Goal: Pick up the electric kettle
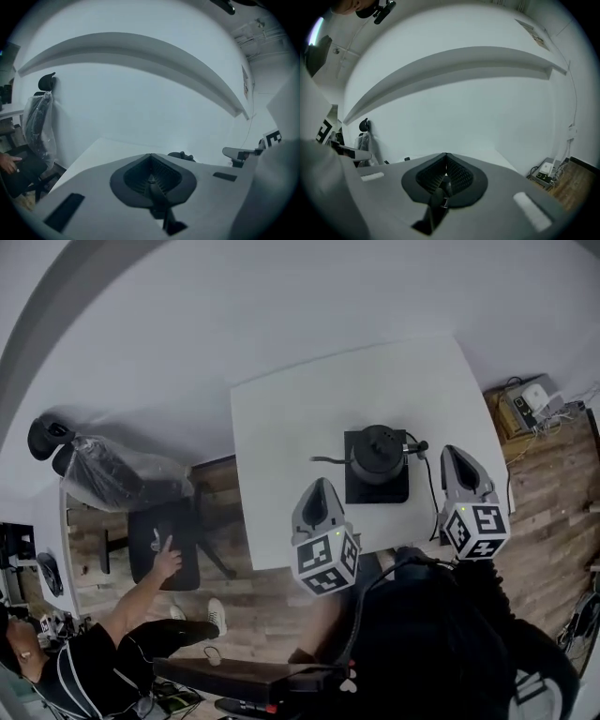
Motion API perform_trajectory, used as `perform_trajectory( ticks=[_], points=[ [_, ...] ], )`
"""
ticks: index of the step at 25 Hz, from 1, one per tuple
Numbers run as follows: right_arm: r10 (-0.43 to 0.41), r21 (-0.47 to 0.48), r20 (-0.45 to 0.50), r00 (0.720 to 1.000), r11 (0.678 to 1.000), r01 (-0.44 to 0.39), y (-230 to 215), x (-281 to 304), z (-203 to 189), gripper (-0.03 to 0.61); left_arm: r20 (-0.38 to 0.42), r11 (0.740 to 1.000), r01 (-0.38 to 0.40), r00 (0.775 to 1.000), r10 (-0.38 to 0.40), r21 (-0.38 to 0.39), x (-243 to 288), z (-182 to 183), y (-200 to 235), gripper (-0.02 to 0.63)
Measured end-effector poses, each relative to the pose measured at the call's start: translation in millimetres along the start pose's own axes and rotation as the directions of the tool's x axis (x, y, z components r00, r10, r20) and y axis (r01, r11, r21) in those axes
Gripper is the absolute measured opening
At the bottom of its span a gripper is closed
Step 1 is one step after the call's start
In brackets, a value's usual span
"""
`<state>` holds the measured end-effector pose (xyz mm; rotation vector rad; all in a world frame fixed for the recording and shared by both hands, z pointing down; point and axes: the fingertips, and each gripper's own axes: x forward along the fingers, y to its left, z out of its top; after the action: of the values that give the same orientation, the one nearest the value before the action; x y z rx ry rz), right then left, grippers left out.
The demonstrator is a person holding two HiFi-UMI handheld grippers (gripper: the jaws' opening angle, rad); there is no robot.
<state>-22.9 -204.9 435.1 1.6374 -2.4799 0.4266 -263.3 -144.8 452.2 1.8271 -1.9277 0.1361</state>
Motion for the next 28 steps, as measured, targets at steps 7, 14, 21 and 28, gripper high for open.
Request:
perform_trajectory(
  ticks=[7,14,21,28],
  points=[
    [-0.119,0.015,-0.022,0.993,0.993,0.120,5,2,-20,0.002,-0.065,0.994,0.104,0.993,-0.101,0.034,24,-6,14,0.000],
    [-0.186,0.020,-0.036,0.982,0.982,0.186,5,-5,-32,0.003,-0.101,0.981,0.192,0.977,-0.188,0.030,36,-18,16,0.000],
    [-0.170,0.003,-0.084,0.982,0.985,0.171,-12,1,-46,0.002,-0.116,0.983,0.182,0.977,-0.179,0.013,43,-30,12,0.000],
    [-0.019,-0.074,-0.117,0.993,0.997,0.010,-2,19,-51,0.014,-0.122,0.990,0.137,0.983,-0.139,-0.025,45,-38,26,0.000]
  ],
)
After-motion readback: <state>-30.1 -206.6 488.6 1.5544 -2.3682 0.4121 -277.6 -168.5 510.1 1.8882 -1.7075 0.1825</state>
